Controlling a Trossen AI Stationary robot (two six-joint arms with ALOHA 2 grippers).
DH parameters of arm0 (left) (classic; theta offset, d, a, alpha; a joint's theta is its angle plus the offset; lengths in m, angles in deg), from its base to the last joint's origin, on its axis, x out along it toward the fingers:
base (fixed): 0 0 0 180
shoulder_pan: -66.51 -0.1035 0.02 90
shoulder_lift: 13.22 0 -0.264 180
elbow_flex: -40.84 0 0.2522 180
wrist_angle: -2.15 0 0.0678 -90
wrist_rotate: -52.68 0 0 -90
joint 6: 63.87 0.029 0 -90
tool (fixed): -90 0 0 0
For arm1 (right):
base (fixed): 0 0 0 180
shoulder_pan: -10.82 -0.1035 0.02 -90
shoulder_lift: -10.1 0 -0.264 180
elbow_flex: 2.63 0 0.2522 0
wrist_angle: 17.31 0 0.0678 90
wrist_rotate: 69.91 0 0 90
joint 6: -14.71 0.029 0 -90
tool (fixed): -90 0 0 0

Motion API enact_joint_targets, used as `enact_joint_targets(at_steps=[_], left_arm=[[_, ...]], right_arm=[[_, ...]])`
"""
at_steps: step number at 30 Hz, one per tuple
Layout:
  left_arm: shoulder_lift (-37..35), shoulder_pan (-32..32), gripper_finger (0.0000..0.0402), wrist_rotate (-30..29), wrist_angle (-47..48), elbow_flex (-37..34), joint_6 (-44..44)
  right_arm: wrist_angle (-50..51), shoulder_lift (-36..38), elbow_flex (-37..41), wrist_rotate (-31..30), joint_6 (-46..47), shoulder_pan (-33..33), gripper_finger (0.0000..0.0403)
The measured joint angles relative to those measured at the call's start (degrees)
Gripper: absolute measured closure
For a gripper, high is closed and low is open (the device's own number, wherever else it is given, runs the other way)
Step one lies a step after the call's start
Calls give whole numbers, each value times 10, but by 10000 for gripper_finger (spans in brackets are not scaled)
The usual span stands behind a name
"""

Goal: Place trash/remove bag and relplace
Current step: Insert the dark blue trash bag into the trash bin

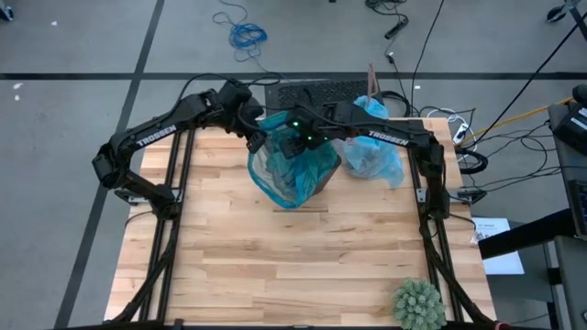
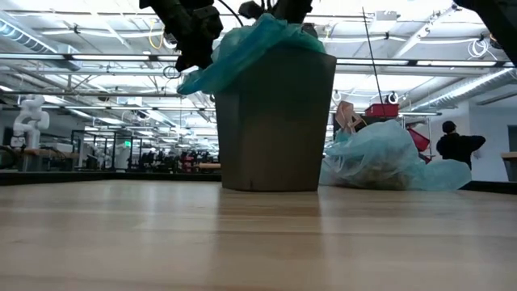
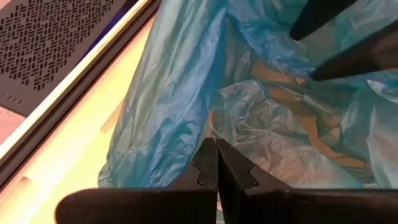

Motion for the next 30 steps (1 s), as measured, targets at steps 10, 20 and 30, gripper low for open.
enact_joint_targets(at_steps=[10, 20, 30], left_arm=[[0, 0, 402, 0, 0, 0, 0], [0, 0, 402, 0, -1, 0, 1], [0, 0, 402, 0, -1, 0, 2]], right_arm=[[23, -25, 0, -1, 2, 13, 210], [-18, -19, 0, -1, -53, 1, 390], [-43, 75, -1, -53, -24, -16, 403]])
